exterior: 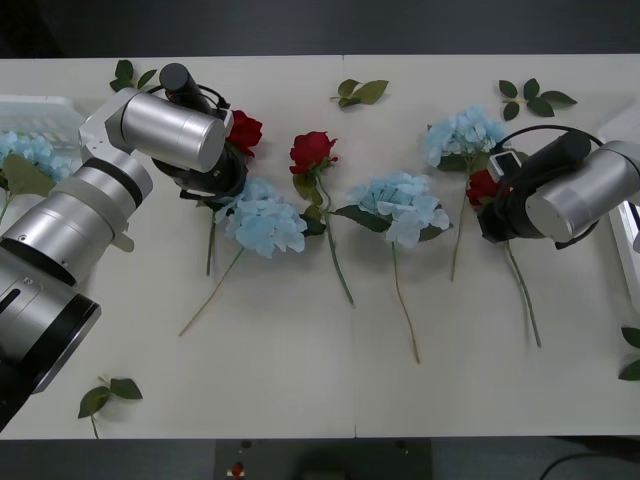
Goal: Put the red flowers into the right box and the blue flowers into the left box
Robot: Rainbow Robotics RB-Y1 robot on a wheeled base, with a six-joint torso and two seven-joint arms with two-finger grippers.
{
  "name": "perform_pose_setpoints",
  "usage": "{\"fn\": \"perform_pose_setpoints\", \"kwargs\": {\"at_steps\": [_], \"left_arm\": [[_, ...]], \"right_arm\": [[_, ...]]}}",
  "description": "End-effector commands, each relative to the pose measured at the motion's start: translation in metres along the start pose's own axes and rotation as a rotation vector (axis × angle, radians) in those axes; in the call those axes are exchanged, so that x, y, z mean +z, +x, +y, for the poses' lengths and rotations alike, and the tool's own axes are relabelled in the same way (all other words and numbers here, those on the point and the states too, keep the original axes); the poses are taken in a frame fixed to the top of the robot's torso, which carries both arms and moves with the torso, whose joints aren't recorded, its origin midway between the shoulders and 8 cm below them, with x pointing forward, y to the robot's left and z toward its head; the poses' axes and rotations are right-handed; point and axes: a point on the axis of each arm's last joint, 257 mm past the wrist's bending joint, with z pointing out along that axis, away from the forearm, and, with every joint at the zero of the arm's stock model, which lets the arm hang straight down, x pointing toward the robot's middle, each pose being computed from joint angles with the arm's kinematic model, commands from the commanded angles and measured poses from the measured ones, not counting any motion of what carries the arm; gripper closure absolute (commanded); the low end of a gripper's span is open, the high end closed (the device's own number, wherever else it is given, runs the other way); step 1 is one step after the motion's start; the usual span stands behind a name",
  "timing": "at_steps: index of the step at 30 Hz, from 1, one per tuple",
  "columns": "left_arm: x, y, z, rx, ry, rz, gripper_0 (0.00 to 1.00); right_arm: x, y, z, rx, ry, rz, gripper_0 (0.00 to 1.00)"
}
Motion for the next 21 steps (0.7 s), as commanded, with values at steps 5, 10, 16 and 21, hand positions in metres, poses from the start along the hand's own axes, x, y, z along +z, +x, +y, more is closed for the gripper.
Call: {"fn": "perform_pose_setpoints", "kwargs": {"at_steps": [5,10,16,21], "left_arm": [[-0.016,-0.041,-0.009,-0.042,0.016,-0.093,1.00],[-0.033,-0.066,-0.006,-0.032,0.039,-0.156,1.00],[-0.059,-0.097,0.015,0.032,0.044,-0.239,1.00],[-0.081,-0.114,0.023,0.101,0.051,-0.326,1.00]], "right_arm": [[-0.046,-0.038,-0.054,-0.009,0.009,-0.066,1.00],[-0.070,-0.045,-0.086,-0.114,0.055,-0.068,1.00],[-0.112,-0.058,-0.144,-0.210,0.158,-0.049,1.00],[-0.152,-0.079,-0.198,-0.288,0.287,-0.069,1.00]]}}
